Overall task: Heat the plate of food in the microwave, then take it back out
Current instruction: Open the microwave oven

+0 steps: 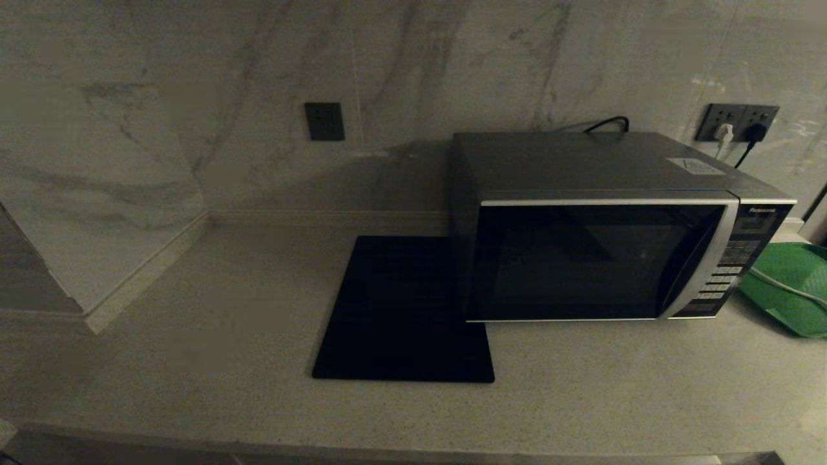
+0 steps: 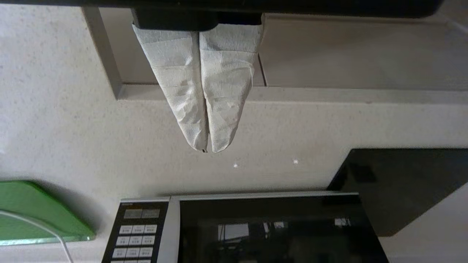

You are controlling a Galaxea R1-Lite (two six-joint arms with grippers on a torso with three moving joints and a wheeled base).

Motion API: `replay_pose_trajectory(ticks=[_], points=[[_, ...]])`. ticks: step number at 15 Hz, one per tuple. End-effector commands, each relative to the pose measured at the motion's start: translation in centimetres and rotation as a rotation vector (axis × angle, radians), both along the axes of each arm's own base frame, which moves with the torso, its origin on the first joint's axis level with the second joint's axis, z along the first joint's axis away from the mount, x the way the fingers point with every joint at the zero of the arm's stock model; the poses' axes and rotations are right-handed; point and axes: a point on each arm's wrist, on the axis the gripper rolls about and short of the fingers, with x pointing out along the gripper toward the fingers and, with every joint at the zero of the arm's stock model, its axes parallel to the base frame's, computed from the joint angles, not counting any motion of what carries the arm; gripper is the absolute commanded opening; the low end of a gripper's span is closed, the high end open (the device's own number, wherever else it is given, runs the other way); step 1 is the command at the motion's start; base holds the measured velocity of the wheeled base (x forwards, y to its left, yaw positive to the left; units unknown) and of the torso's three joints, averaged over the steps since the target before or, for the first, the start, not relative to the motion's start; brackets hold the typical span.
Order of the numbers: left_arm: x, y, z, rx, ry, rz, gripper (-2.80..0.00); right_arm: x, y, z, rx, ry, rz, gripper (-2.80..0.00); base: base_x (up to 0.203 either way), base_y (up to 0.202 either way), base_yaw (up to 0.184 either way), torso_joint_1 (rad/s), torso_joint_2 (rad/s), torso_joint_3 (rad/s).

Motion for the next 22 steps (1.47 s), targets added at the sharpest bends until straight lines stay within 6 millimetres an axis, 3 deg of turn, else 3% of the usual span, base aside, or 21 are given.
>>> replay_pose_trajectory(ticks=[1,20,22], points=[[0.0,0.0,0.0,-0.001,0.0,0.0,-2.8,0.03,0.0,-0.12,0.001,0.004,0.0,-2.8,0.0,0.0,0.0,0.0,0.0,0.0],[0.0,0.0,0.0,-0.001,0.0,0.0,-2.8,0.03,0.02,-0.12,-0.044,0.005,0.009,-2.8,0.0,0.0,0.0,0.0,0.0,0.0],[0.0,0.0,0.0,-0.001,0.0,0.0,-2.8,-0.17,0.02,0.65,-0.049,-0.029,0.008,-2.8,0.0,0.0,0.0,0.0,0.0,0.0]])
